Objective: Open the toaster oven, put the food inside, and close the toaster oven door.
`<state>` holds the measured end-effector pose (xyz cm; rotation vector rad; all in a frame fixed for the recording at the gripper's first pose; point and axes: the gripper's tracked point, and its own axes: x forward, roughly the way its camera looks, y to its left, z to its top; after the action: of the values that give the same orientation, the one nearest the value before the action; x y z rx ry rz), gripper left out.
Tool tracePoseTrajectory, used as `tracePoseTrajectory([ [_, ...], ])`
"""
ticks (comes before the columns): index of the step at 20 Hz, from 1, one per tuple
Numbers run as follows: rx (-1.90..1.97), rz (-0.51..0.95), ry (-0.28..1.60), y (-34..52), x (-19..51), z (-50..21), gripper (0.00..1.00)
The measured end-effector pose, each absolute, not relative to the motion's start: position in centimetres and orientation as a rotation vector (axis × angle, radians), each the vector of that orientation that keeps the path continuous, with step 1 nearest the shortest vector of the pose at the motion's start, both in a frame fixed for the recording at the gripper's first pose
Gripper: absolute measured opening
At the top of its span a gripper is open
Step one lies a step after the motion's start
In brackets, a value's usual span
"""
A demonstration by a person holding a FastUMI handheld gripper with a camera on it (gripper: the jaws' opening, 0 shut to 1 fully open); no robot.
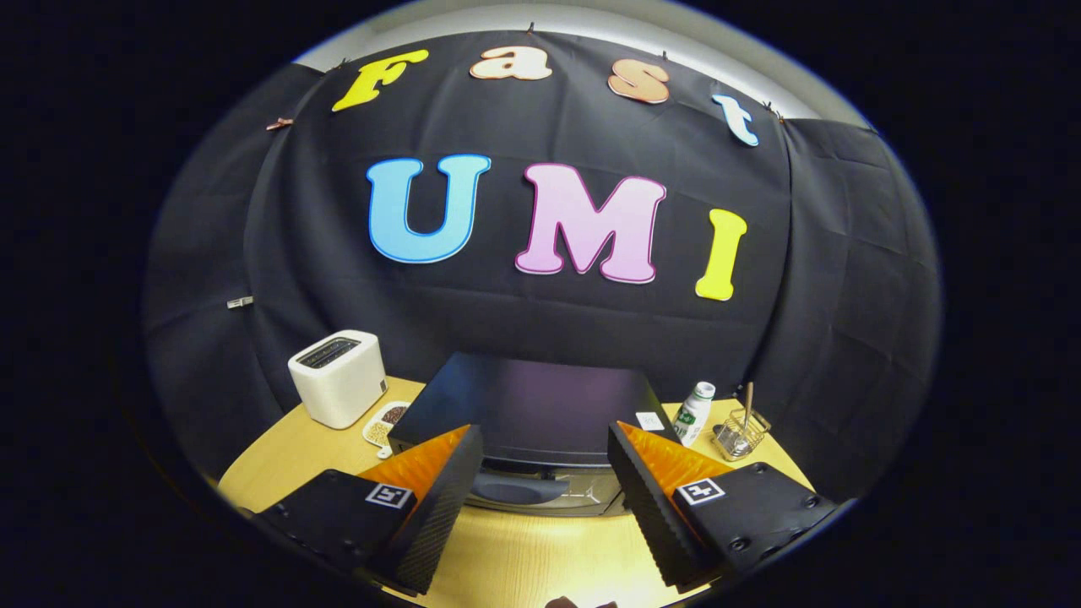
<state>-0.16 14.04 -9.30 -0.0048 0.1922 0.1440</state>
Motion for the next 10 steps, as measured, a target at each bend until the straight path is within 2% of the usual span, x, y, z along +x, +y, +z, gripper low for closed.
tracePoseTrajectory([
  [10,-0.003,0.082,0.021,7.8,-1.2,-1.1,0.97],
])
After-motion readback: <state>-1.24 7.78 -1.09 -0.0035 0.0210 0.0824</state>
